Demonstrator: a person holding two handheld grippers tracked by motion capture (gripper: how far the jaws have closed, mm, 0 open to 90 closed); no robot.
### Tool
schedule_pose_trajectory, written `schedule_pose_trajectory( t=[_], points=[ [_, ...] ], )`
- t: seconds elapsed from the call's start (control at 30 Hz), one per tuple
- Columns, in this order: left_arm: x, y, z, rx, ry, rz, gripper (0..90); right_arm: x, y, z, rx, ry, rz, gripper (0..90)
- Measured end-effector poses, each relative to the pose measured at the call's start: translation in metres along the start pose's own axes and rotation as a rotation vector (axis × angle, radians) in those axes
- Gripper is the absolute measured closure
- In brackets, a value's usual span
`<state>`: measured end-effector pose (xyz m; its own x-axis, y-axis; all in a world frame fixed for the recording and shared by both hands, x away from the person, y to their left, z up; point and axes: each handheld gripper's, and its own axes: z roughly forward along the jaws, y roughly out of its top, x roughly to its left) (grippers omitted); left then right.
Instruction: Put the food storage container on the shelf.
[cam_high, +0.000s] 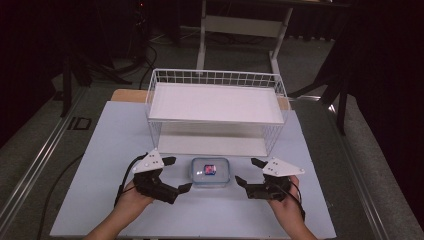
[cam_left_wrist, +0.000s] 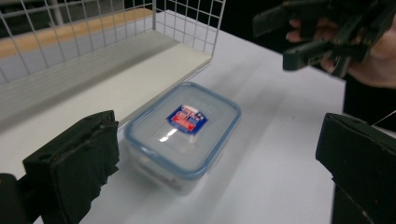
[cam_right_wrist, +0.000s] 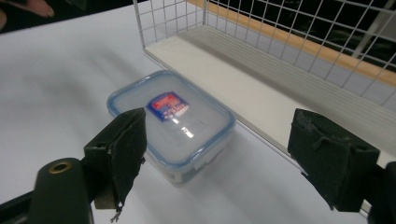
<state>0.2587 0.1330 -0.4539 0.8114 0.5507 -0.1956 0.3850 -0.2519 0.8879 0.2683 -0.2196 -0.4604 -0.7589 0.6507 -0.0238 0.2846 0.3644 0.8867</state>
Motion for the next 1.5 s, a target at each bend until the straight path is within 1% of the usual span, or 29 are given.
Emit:
schedule_pose_trajectory(
  t=[0.03, 0.07, 0.1, 0.13, 0.17, 0.2, 0.23, 0.27, 0.33, 0.4, 0.43, 0.5, 0.53, 0.6, 0.7, 0.77, 0.83, 0.93, 1.0, 1.07, 1.17, 1.2, 1.27, 1.33, 1.37, 1.4, 1.43, 1.47, 1.5],
  points=[
    [0.002, 0.001, 0.002, -0.005, -0.015, -0.02, 0.5, -0.001, 0.001, 0.001, 0.0, 0.01, 0.012, 19.3],
    [0.003, 0.001, 0.005, -0.009, 0.008, -0.022, 0.5, -0.003, 0.002, 0.002, -0.002, 0.027, 0.031, 19.2],
    [0.003, 0.001, 0.008, -0.012, 0.026, -0.018, 0.5, -0.004, 0.003, 0.004, -0.008, 0.02, 0.039, 19.2],
    [0.005, 0.001, 0.011, -0.017, 0.019, -0.023, 0.5, -0.005, 0.004, 0.006, 0.004, 0.023, 0.04, 18.5],
    [0.007, 0.001, 0.015, -0.027, 0.004, -0.046, 0.5, -0.006, 0.005, 0.009, 0.018, 0.036, 0.049, 16.3],
    [0.009, 0.001, 0.018, -0.022, -0.007, -0.073, 0.5, -0.006, 0.005, 0.012, 0.032, 0.026, 0.063, 14.0],
    [0.011, 0.001, 0.022, 0.001, -0.01, -0.105, 0.5, -0.006, 0.005, 0.015, 0.048, 0.028, 0.085, 13.9],
    [0.013, 0.0, 0.026, 0.019, -0.006, -0.125, 0.5, -0.007, 0.005, 0.019, 0.062, 0.054, 0.12, 13.9],
    [0.017, -0.002, 0.033, 0.048, 0.009, -0.145, 0.5, -0.009, 0.004, 0.027, 0.074, 0.069, 0.192, 12.7],
    [0.025, -0.006, 0.04, 0.092, 0.014, -0.217, 0.5, -0.012, 0.002, 0.036, 0.11, 0.086, 0.238, 11.5],
    [0.027, -0.007, 0.042, 0.097, 0.015, -0.236, 0.5, -0.013, 0.001, 0.04, 0.105, 0.088, 0.264, 11.5],
    [0.032, -0.011, 0.045, 0.099, 0.035, -0.282, 0.5, -0.014, 0.0, 0.046, 0.132, 0.111, 0.298, 11.2],
    [0.035, -0.013, 0.047, 0.1, 0.029, -0.321, 0.5, -0.015, -0.001, 0.05, 0.133, 0.109, 0.327, 11.3],
    [0.039, -0.018, 0.049, 0.104, 0.045, -0.381, 0.5, -0.018, -0.004, 0.056, 0.15, 0.143, 0.385, 11.5],
    [0.044, -0.022, 0.052, 0.12, 0.051, -0.422, 0.5, -0.024, -0.009, 0.063, 0.183, 0.155, 0.456, 13.3],
    [0.046, -0.025, 0.055, 0.122, 0.042, -0.452, 0.5, -0.028, -0.01, 0.067, 0.192, 0.16, 0.489, 13.5],
    [0.048, -0.027, 0.058, 0.127, 0.018, -0.481, 0.6, -0.031, -0.012, 0.07, 0.217, 0.169, 0.528, 14.3],
    [0.05, -0.032, 0.065, 0.147, -0.014, -0.542, 0.5, -0.035, -0.016, 0.073, 0.243, 0.193, 0.585, 14.8],
    [0.05, -0.034, 0.07, 0.164, -0.025, -0.561, 0.5, -0.038, -0.019, 0.075, 0.255, 0.212, 0.622, 14.9],
    [0.051, -0.036, 0.075, 0.192, -0.038, -0.578, 0.5, -0.04, -0.022, 0.076, 0.261, 0.223, 0.651, 17.6],
    [0.051, -0.039, 0.08, 0.219, -0.032, -0.601, 0.6, -0.041, -0.023, 0.078, 0.269, 0.232, 0.67, 18.9],
    [0.052, -0.04, 0.082, 0.219, -0.032, -0.609, 1.0, -0.041, -0.023, 0.079, 0.275, 0.241, 0.677, 19.6],
    [0.053, -0.041, 0.082, 0.205, -0.019, -0.621, 13.5, -0.041, -0.024, 0.082, 0.282, 0.255, 0.686, 20.7],
    [0.055, -0.042, 0.083, 0.214, -0.02, -0.631, 16.5, -0.039, -0.024, 0.083, 0.285, 0.251, 0.688, 23.1],
    [0.055, -0.043, 0.083, 0.213, -0.024, -0.64, 20.9, -0.039, -0.024, 0.084, 0.285, 0.258, 0.696, 24.2],
    [0.055, -0.044, 0.083, 0.211, -0.033, -0.648, 23.0, -0.039, -0.025, 0.085, 0.291, 0.267, 0.708, 25.5],
    [0.055, -0.044, 0.083, 0.204, -0.044, -0.655, 25.6, -0.039, -0.026, 0.085, 0.291, 0.261, 0.71, 29.2],
    [0.055, -0.044, 0.082, 0.199, -0.056, -0.661, 29.1, -0.039, -0.026, 0.086, 0.292, 0.265, 0.719, 30.5],
    [0.055, -0.043, 0.082, 0.198, -0.058, -0.654, 33.2, -0.039, -0.027, 0.086, 0.295, 0.271, 0.727, 32.8]
  ],
)
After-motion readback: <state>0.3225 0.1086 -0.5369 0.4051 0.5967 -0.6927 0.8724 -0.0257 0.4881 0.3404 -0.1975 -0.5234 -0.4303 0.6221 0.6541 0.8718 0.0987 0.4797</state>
